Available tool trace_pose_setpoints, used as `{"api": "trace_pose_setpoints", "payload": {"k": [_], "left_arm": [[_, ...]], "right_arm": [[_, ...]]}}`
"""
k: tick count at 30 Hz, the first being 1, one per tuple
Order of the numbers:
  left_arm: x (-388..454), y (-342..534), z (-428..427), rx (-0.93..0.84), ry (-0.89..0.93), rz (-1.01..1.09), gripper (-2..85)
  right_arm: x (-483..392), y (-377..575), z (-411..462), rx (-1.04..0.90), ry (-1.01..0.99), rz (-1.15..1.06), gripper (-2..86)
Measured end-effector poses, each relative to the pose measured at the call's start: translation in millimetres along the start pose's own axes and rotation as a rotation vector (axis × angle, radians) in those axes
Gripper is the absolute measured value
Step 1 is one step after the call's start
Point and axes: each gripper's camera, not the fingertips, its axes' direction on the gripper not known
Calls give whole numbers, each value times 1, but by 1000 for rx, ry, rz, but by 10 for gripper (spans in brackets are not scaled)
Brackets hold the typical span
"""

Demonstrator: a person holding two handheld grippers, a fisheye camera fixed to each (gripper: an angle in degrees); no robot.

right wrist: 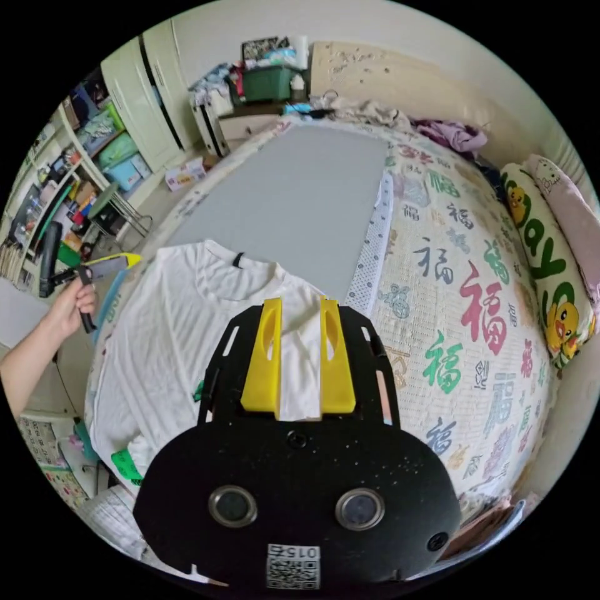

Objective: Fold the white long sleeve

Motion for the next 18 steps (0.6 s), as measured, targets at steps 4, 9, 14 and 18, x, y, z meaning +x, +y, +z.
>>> {"api": "trace_pose_setpoints", "payload": {"k": [4,9,14,18], "left_arm": [[-6,-41,18,-99,-104,92,106],[-21,-60,34,-191,-93,91,105],[-23,-61,40,-229,-163,205,59],[-32,-61,41,-242,-156,226,17]], "right_arm": [[23,-20,34,-158,6,110,111],[36,-22,56,-254,-21,128,100],[42,-12,66,-286,-84,92,40],[48,-4,66,-273,-72,89,13]]}}
